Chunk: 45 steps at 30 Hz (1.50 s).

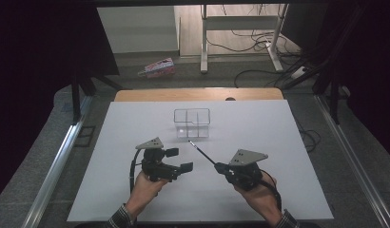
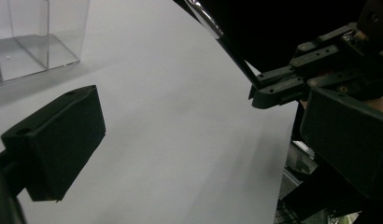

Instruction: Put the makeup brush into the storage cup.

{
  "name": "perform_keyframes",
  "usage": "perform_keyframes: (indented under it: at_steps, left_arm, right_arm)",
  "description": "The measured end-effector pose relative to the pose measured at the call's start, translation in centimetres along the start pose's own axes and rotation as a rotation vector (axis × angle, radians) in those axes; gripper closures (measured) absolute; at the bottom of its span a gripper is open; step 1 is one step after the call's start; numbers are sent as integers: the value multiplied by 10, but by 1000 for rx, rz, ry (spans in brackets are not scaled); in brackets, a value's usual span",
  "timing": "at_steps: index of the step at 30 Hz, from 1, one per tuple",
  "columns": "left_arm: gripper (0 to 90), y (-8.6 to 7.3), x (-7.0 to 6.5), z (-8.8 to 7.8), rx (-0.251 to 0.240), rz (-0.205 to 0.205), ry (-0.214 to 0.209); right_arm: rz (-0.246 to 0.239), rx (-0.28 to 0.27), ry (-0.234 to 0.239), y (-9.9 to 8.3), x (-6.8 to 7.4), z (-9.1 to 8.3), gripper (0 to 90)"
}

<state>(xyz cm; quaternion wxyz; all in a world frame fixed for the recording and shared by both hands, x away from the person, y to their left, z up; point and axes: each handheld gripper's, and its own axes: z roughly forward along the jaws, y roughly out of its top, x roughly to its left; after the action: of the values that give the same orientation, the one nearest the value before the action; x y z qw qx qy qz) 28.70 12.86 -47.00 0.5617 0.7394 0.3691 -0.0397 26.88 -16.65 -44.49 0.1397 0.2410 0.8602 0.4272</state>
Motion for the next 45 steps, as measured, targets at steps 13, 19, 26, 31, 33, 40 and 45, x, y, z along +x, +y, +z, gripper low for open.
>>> perform_keyframes:
  at_steps: [13,19,26,31,33,40,45]
  left_arm:
    - [257,6,-8,11,8,-4,-55]
    - [480,6,-8,13,1,-21,-97]
    - [630,5,-5,11,-1,-39,-109]
    - [747,5,-5,11,-3,-56,-140]
    - [818,4,-3,10,-30,-103,-207]
    - [855,7,-6,8,-8,-77,-168]
    - [855,8,-8,4,37,-30,-110]
  right_arm:
    - [15,-50,27,2,12,5,846]
    - [16,-56,37,2,15,8,846]
    - [10,-65,55,1,19,10,846]
    - [14,-51,74,0,19,14,845]
    - [15,-45,86,0,19,16,839]
    - [42,-18,99,-2,14,20,715]
    - [48,6,104,-1,11,18,548]
